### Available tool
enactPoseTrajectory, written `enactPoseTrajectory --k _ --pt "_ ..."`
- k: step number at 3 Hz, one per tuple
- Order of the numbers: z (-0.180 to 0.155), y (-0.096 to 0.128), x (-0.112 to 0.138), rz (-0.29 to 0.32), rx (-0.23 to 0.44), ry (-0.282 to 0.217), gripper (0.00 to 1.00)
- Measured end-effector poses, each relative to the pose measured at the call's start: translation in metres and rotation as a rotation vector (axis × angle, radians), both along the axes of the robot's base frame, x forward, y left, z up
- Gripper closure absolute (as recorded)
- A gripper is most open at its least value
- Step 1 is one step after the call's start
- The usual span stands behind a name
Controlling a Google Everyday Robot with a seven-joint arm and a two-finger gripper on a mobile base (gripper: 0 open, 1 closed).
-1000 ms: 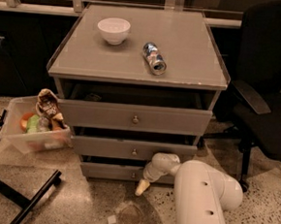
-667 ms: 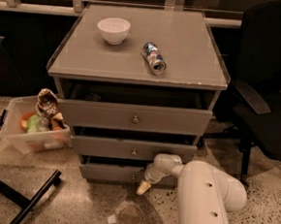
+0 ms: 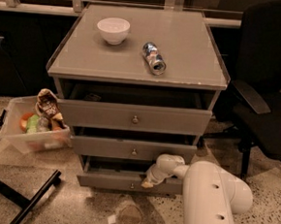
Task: Open bottom drawer
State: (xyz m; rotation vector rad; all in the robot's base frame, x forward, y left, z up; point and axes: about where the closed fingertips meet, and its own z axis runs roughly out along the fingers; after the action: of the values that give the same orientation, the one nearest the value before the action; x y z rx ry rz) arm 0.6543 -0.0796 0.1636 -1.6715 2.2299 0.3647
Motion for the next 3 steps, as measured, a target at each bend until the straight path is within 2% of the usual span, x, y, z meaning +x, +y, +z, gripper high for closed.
enactPoseTrajectory --k 1,2,3 --pt "0.0009 -0.0002 0.0005 0.0 0.0 0.0 0.89" --pt "0.0009 -0.0002 0.0004 0.0 0.0 0.0 0.85" --pt "0.0008 -0.0001 0.0004 0.0 0.0 0.0 0.62"
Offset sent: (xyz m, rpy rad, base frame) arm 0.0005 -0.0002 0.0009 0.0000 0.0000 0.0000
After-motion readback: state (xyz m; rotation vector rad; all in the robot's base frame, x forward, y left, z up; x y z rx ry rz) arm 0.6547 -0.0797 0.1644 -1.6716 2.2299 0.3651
